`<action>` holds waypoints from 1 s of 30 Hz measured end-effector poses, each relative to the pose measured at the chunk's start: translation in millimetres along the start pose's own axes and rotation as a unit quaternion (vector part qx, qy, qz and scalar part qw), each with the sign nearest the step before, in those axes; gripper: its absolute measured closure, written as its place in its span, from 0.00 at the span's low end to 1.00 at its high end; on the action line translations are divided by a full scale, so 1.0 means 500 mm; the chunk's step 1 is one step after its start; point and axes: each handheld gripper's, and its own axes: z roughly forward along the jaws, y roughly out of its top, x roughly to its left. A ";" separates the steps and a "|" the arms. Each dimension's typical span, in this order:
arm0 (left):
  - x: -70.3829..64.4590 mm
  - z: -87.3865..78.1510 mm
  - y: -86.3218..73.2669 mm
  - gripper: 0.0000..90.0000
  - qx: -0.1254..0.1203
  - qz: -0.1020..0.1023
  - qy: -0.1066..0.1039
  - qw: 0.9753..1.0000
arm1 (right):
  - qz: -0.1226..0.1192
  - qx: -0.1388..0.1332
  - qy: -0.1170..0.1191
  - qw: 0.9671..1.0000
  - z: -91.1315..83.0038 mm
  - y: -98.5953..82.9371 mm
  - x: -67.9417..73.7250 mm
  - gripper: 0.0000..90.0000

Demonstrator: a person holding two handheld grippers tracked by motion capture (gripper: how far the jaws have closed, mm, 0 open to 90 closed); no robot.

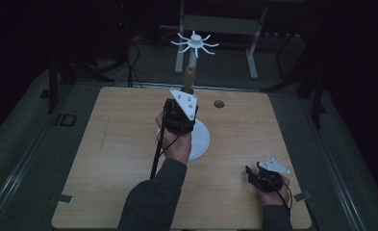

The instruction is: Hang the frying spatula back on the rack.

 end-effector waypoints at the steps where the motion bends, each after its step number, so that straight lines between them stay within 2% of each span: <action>1: -0.003 0.001 0.003 0.83 0.000 -0.001 0.004 1.000 | 0.000 0.000 0.000 1.000 0.000 0.000 0.000 0.54; 4: -0.009 0.005 0.011 0.83 0.004 -0.001 0.013 1.000 | 0.000 0.000 0.000 1.000 0.000 0.000 -0.001 0.54; 21: -0.023 0.029 0.031 0.83 0.030 0.024 0.035 0.999 | 0.004 0.000 -0.002 1.000 -0.002 -0.001 -0.002 0.54; 30: -0.019 0.039 0.042 0.83 0.041 0.029 0.042 0.998 | 0.003 0.000 -0.002 1.000 -0.002 -0.001 -0.003 0.54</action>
